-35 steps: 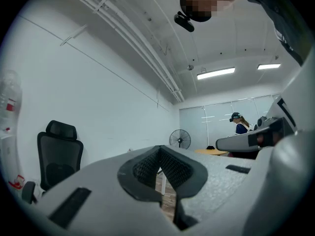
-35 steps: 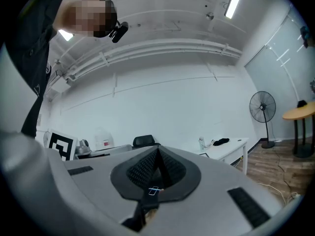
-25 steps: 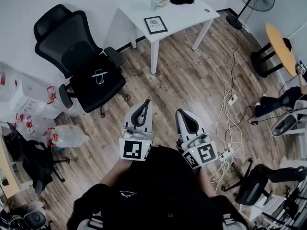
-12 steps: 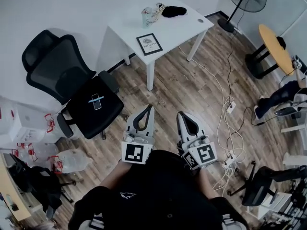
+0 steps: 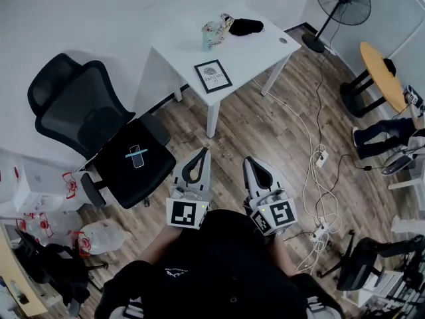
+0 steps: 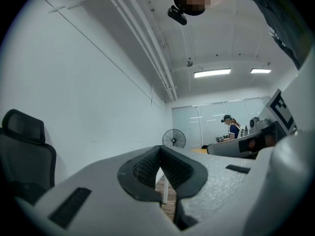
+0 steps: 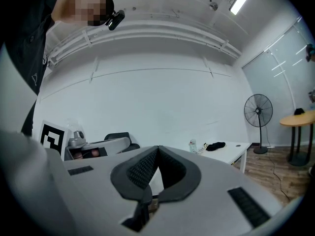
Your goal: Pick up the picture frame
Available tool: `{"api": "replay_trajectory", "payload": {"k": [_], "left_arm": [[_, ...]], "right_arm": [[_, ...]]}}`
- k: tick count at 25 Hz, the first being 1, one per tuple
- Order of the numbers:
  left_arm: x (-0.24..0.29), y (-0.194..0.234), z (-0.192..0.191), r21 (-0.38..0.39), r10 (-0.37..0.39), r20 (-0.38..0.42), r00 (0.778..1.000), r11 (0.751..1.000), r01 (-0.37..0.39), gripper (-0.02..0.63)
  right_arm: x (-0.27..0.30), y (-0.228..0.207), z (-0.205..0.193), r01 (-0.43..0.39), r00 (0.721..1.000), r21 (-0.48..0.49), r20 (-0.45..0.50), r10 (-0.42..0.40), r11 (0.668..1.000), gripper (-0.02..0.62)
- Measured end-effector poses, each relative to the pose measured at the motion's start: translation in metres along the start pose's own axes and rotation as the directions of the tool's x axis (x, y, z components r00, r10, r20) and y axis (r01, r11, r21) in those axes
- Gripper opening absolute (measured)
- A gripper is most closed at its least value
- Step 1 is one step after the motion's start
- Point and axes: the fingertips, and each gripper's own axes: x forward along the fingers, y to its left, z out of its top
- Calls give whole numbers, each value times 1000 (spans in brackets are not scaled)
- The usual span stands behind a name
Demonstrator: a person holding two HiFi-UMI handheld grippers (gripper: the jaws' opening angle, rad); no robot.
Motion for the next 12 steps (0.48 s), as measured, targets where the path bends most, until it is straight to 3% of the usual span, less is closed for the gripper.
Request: {"api": "replay_trajectory", "payload": {"k": [12], "left_arm": [[17,34,-19,-14,28,-56,998,999,-28,6]], "right_arm": [[45,-4,-14,-16,999,29,-49,17,999,-2]]}}
